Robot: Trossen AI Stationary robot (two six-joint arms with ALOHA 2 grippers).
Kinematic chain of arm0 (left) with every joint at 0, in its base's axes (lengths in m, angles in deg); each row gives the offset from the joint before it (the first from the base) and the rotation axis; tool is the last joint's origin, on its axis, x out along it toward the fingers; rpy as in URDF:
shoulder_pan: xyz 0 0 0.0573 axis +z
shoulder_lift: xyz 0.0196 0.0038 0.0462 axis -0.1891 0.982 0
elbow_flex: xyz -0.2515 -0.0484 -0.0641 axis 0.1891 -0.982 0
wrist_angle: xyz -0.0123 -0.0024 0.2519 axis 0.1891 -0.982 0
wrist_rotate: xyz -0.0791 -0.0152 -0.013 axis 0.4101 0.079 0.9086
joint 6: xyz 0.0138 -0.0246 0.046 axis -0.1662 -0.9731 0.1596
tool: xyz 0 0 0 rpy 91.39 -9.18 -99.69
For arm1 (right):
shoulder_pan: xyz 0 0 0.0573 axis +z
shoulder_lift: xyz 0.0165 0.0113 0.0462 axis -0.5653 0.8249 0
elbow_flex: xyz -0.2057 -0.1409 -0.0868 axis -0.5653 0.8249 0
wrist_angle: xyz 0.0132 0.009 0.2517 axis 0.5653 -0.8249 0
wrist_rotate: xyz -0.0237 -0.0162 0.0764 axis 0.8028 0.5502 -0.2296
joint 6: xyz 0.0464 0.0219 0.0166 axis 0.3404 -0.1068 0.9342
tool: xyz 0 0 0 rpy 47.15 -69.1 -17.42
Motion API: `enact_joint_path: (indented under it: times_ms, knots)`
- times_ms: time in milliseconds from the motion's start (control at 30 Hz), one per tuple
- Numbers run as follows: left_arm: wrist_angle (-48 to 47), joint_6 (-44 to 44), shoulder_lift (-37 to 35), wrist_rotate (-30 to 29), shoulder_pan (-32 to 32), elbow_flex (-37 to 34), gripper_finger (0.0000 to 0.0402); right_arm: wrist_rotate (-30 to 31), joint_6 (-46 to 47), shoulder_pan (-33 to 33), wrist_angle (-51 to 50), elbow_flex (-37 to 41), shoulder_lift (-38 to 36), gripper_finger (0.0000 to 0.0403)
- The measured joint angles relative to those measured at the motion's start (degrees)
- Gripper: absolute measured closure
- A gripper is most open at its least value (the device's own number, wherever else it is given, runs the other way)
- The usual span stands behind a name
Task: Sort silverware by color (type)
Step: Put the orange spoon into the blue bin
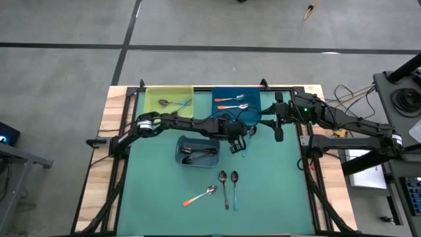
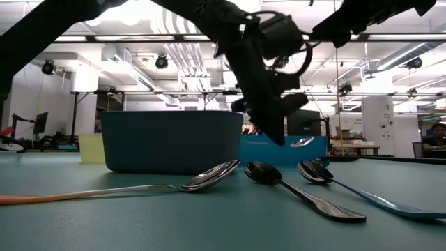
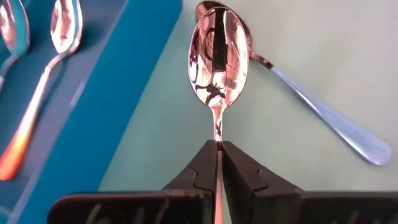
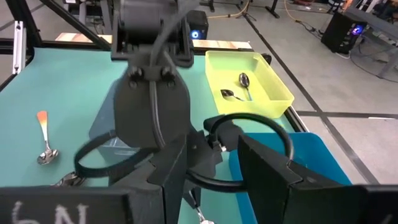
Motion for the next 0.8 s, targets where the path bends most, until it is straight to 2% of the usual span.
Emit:
enact_joint_path:
  times_ms: [233, 367, 433, 800]
  knots:
    - [-11.93, 7.76, -0.11, -0.50, 0.08, 7.99, 0.0401, -0.07, -0.02, 0.00, -0.14, 0.00, -0.07, 0.0266]
    - [-16.52, 13.45, -0.11, -4.41, 0.71, 11.68, 0.0401, -0.06, -0.03, 0.00, -0.15, 0.00, -0.07, 0.0266]
    - [-18.51, 16.11, -0.11, -4.56, 1.45, 13.34, 0.0401, -0.02, -0.14, 0.00, -0.18, -0.02, -0.07, 0.0266]
    - [-18.95, 32.03, -0.13, -4.41, 8.65, 16.94, 0.0402, 0.13, -1.36, -0.02, -0.31, 0.00, 0.00, 0.0266]
